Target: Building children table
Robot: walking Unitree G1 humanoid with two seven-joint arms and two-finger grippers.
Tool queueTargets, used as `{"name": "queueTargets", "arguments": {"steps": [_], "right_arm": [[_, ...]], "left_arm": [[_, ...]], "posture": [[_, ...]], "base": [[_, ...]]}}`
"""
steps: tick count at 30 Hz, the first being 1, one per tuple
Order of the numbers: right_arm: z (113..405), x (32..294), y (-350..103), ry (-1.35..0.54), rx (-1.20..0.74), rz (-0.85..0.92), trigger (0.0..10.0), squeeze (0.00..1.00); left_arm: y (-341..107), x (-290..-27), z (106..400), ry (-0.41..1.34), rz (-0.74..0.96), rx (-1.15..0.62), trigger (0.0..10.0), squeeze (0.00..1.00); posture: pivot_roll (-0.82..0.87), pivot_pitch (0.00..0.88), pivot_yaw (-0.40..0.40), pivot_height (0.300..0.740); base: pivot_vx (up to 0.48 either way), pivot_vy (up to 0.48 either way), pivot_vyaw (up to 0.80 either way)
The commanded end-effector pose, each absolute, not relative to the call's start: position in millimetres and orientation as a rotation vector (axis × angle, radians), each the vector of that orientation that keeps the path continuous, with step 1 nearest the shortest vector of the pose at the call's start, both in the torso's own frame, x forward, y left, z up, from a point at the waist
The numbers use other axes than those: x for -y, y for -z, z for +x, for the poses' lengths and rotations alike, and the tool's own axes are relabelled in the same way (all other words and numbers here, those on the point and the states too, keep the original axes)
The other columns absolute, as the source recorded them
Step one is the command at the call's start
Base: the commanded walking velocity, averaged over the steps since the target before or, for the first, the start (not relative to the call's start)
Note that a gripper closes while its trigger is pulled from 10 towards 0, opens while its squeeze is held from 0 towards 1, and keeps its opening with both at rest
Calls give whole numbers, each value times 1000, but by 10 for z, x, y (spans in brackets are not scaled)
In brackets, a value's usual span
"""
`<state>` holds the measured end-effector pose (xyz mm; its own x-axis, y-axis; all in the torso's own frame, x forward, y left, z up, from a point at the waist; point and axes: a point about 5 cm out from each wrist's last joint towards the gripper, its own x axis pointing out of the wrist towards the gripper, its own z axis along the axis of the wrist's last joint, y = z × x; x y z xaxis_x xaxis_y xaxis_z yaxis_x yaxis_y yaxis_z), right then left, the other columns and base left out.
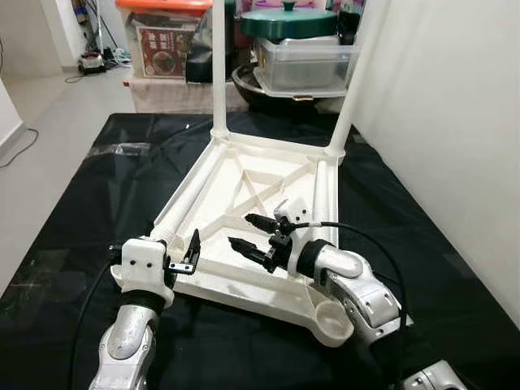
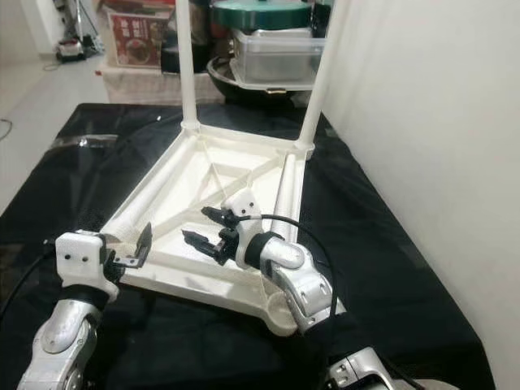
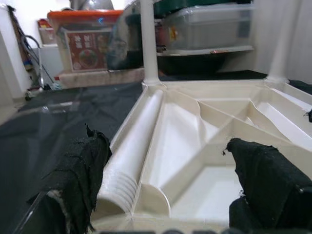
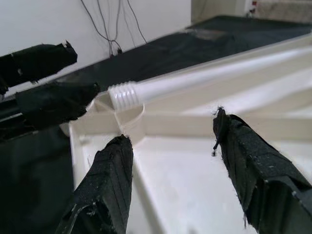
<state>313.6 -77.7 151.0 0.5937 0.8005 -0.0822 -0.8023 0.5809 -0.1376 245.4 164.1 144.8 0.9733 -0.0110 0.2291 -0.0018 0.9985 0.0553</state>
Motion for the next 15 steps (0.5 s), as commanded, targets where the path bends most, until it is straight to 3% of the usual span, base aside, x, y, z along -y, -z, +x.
{"name": "queueTargets", "arguments": {"steps": [1,15], "right_arm": [[3130,790,-1521,-937,-7,-170,10000,0],[3136,804,-1485,-958,-35,-174,10000,0]], "left_arm": [[-1449,-1628,2448,11,58,231,10000,0],[-1449,-1649,2441,-1,62,224,10000,0]], "posture": [[37,0,-80,740],[43,0,-79,740]], "base": [[0,0,0],[0,0,0]]}}
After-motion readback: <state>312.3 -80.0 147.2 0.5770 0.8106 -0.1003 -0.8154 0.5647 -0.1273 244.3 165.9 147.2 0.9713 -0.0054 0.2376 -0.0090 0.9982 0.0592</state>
